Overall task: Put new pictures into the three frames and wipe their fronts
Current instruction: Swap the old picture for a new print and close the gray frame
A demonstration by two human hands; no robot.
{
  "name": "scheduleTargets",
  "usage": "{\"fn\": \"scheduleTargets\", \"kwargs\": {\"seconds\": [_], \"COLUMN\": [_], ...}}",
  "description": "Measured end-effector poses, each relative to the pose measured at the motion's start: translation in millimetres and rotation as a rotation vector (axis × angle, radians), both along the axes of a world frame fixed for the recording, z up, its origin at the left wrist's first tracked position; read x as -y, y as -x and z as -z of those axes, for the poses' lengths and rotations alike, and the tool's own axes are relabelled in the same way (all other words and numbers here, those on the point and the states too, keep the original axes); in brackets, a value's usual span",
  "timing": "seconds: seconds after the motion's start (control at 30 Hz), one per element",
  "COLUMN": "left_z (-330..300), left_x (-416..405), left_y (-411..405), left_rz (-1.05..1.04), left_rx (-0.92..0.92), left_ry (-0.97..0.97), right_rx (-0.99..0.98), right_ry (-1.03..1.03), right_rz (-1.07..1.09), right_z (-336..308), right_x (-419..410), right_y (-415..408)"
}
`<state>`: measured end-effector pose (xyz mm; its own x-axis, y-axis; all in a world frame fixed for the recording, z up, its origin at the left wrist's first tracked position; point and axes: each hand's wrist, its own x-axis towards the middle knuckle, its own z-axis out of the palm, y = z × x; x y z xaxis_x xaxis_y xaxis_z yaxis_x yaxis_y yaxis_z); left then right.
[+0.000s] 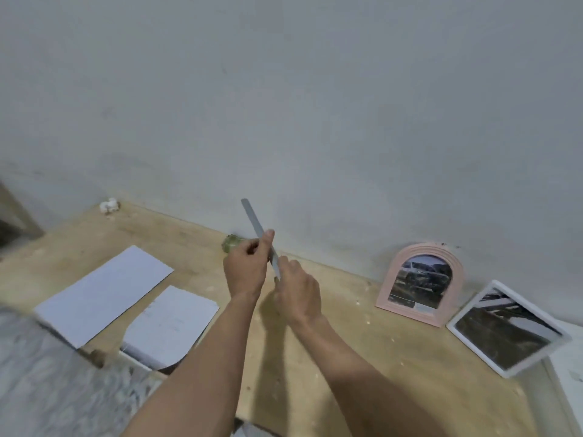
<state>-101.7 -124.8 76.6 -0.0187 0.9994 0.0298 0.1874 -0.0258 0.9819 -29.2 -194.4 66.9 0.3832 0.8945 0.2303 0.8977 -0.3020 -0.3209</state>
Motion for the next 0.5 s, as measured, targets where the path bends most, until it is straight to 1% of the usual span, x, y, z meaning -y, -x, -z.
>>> {"fn": "scheduleTargets", "kwargs": {"seconds": [0.07,0.13,0.2,0.27,0.33,0.37,0.4,0.43,0.5], "left_z": [0.5,3.3,5.0,9.4,20.5,26.9,30.2,32.0,32.3], "left_x": [2.1,0.3,-1.4,-4.3,-9.0,-11.9,-14.5,-17.2,-22.6], "left_y": [21.7,43.8,67.1,96.3,133.8,152.5,173.1,190.9,224.4], "left_rz": [0.003,-0.071,-0.179,-0.253,-0.295,-0.295,-0.293,-0.296,-0.313], "left_rx": [-0.098,-0.154,-0.141,-0.095,-0.049,-0.016,0.014,0.042,0.088], "left_ry": [0.004,0.055,0.169,0.272,0.328,0.346,0.362,0.375,0.412], "right_rx": [0.122,0.195,0.123,0.022,-0.045,-0.065,-0.076,-0.077,-0.108], "right_ry": [-0.070,-0.074,-0.039,-0.006,0.089,0.097,0.064,0.035,0.057], "right_rz": [-0.077,-0.142,-0.259,-0.424,-0.562,-0.549,-0.488,-0.380,-0.068], "right_z": [1.8,10.7,18.6,20.1,12.6,11.6,10.6,11.1,14.5], "right_x": [-5.3,-8.4,-12.3,-19.4,-21.7,-22.4,-25.2,-28.8,-35.4], "right_y": [20.5,39.1,59.7,75.1,82.3,80.0,75.5,67.0,51.5]}}
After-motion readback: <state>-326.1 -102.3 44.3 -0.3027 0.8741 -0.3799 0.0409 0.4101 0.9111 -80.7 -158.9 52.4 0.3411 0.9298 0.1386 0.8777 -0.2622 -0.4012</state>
